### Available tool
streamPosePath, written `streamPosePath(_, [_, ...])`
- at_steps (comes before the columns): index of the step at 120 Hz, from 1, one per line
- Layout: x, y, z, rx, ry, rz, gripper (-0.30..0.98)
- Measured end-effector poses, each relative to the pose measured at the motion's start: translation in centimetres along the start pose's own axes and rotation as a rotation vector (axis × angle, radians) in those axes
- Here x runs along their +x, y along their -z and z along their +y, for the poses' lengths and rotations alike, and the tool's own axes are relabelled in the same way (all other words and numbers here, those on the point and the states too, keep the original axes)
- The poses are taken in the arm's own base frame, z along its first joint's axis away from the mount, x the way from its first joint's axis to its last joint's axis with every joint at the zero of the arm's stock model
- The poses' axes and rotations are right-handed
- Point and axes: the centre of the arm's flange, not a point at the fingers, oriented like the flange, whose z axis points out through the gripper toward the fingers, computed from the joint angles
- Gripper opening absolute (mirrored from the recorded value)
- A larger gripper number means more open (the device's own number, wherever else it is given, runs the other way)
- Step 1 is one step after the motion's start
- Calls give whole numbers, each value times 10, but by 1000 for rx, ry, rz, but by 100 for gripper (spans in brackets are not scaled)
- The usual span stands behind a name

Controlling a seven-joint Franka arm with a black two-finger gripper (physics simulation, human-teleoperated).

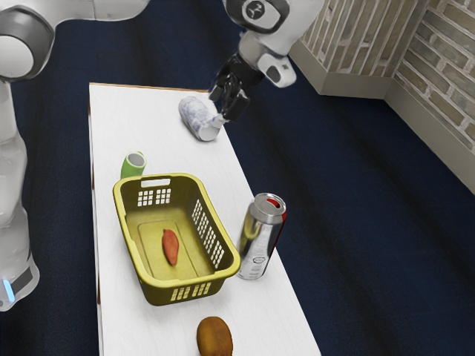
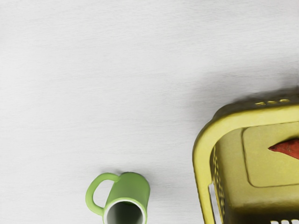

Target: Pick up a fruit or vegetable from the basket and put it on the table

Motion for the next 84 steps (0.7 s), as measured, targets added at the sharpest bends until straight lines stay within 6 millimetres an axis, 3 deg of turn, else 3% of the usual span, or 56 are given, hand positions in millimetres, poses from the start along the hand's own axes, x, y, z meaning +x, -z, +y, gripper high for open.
streamPosePath(12, [23,12,7,32,-30,173,69])
streamPosePath(28, [33,28,11,54,-52,317,69])
streamPosePath(38, [36,35,36,74,-85,368,69])
streamPosePath(51, [22,11,105,90,-155,361,68])
streamPosePath(55, [16,1,118,83,-158,354,68])
streamPosePath(71, [13,-38,99,-14,-26,299,68])
streamPosePath(84, [22,-70,107,-99,54,264,68])
